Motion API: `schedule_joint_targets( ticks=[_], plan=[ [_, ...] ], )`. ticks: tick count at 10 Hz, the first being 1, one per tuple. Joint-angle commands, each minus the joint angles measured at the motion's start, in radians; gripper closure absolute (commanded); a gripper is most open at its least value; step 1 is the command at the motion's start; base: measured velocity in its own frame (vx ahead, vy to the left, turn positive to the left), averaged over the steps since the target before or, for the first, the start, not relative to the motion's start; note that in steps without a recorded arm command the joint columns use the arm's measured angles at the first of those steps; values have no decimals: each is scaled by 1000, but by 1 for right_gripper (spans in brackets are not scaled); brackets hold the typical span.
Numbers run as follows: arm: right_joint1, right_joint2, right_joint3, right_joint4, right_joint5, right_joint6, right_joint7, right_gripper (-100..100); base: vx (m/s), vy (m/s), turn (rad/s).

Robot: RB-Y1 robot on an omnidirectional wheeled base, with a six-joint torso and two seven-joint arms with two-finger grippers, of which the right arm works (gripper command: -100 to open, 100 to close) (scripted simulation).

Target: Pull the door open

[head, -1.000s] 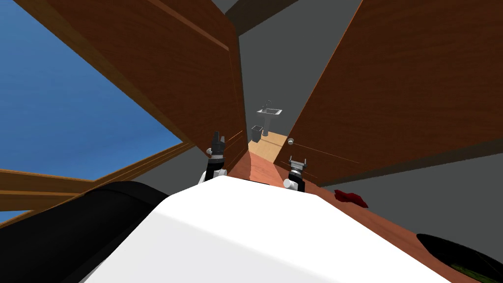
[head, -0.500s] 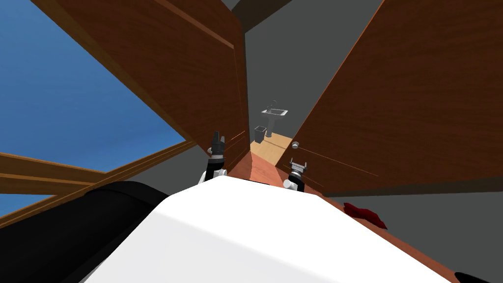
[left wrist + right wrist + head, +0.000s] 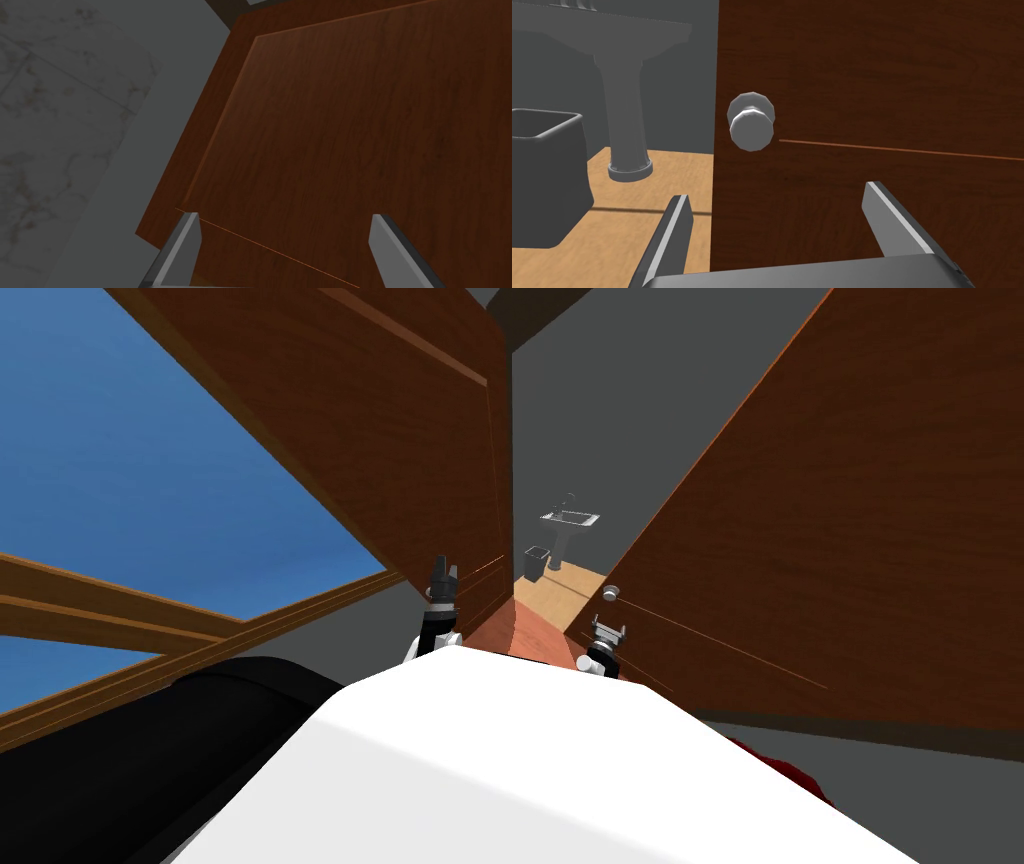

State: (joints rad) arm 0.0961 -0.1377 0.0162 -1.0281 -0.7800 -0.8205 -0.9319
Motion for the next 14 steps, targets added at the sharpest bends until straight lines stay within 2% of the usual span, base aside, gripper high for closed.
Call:
schedule_joint_targets(
  ticks=[1, 5, 9, 10, 12, 13, 14],
  plan=[
    [-17, -5, 0, 36, -10, -12, -21, -100, 56, -51, 10],
    [-41, -8, 1, 104, -56, -36, -75, -100, 40, -38, 98],
    [-73, -11, 1, 197, -117, -68, -147, -100, 75, -77, 144],
    [-67, -12, 3, 186, -108, -66, -140, -100, 27, -42, 23],
    [-49, -50, 9, 203, -109, -71, -194, -100, 141, -5, 10],
    [-43, -61, 10, 207, -109, -72, -209, -100, 171, 12, 4],
    [-43, -61, 10, 207, -109, -72, -209, -100, 97, 0, -1]
  ],
)
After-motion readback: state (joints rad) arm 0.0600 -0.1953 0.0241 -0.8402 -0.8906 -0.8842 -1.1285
